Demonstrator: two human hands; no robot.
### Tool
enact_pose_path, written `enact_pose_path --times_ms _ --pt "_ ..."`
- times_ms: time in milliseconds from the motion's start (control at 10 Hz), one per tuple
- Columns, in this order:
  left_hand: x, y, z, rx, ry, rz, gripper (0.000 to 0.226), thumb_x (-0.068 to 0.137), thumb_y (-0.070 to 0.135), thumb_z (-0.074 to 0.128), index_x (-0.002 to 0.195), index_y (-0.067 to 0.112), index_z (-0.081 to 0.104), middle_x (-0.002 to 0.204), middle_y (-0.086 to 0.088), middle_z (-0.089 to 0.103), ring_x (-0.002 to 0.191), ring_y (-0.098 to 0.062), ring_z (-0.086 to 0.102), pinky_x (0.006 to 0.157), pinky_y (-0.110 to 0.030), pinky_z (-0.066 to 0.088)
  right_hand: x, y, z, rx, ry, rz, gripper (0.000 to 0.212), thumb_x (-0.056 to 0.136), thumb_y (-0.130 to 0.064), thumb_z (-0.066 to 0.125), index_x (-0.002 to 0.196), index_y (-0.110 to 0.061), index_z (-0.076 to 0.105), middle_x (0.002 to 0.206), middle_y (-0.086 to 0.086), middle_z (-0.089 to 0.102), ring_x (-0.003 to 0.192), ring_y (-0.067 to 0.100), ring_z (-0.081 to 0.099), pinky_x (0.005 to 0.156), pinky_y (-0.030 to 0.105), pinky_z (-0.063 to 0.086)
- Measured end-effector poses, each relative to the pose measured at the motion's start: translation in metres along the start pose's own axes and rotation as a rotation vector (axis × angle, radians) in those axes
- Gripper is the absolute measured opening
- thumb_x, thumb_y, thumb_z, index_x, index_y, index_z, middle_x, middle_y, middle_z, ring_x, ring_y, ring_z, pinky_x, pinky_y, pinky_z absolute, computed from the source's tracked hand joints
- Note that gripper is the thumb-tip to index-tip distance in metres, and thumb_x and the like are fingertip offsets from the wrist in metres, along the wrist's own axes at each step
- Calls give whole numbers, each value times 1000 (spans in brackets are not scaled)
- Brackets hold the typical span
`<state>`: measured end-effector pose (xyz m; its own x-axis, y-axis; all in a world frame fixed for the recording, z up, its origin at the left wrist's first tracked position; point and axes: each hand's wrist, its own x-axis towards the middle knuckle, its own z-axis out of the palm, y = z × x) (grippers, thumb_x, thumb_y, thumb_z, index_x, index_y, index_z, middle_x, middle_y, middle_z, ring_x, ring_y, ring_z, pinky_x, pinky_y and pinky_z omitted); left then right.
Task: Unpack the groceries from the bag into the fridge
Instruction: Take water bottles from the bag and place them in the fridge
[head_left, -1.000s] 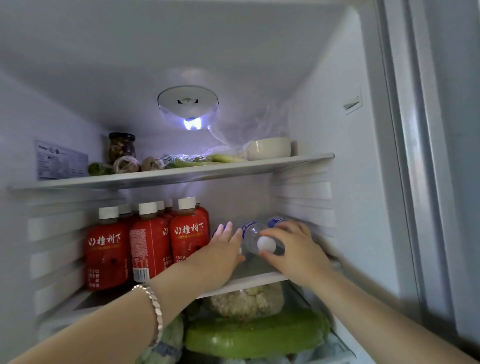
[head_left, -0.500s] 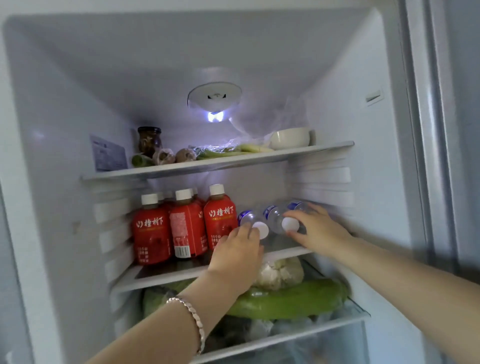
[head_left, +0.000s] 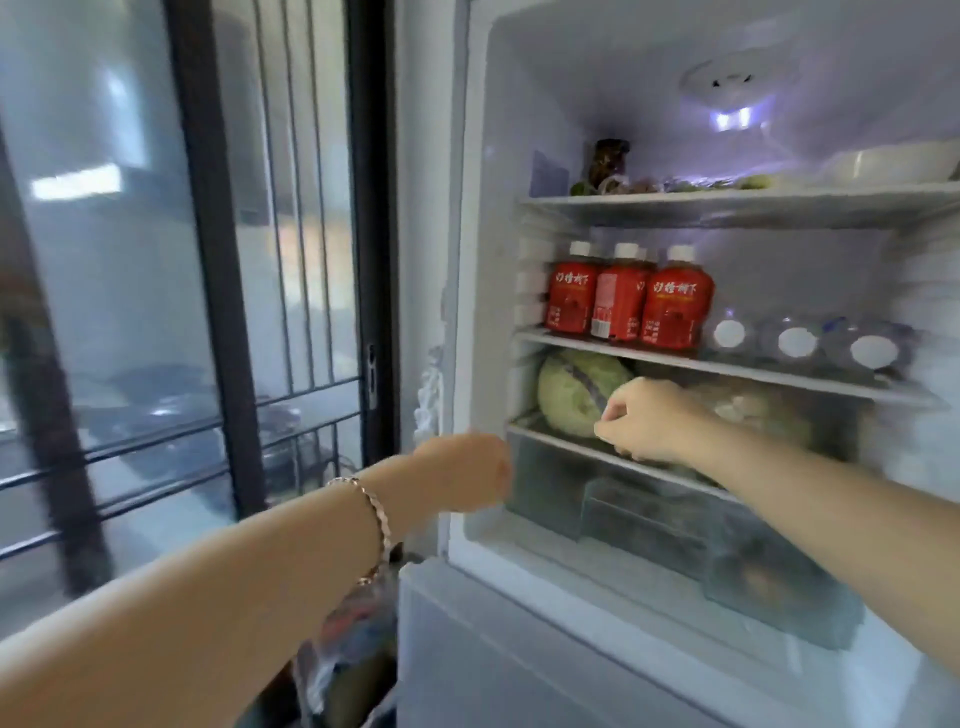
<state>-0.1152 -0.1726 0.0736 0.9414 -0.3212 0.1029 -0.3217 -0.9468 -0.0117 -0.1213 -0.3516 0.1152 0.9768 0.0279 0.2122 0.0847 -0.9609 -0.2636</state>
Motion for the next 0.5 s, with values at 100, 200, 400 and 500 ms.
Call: enact_pose_path --times_ms 100,200,400,500 --pt "-77 -30 19 -8 -110 -137 29 97 16 38 114 6 60 119 -12 59 110 -30 56 86 -35 45 -26 -43 41 -52 -276 -120 25 85 -24 51 89 -4 66 85 11 70 70 27 66 72 34 55" --pt "-157 -63 41 22 -282 -254 32 97 5 35 119 0 57 124 -15 56 115 -35 52 90 -40 47 -69 -105 100 -165 -439 -325 19 84 -23 50 71 -11 57 71 8 59 62 25 56 59 29 46" --pt "-370 -117 76 -6 -324 -749 29 95 15 39 113 7 60 116 -10 61 105 -31 58 81 -37 48 -187 -242 181 -279 -604 -781 20 88 -28 49 92 -12 61 92 4 63 82 24 60 62 28 42" --pt "-486 -128 91 -71 -325 -959 30 94 14 40 113 4 60 119 -14 61 106 -34 58 84 -36 47 -271 -308 211 -338 -585 -1024 26 88 -25 47 105 -13 62 111 5 64 97 25 60 72 28 44"
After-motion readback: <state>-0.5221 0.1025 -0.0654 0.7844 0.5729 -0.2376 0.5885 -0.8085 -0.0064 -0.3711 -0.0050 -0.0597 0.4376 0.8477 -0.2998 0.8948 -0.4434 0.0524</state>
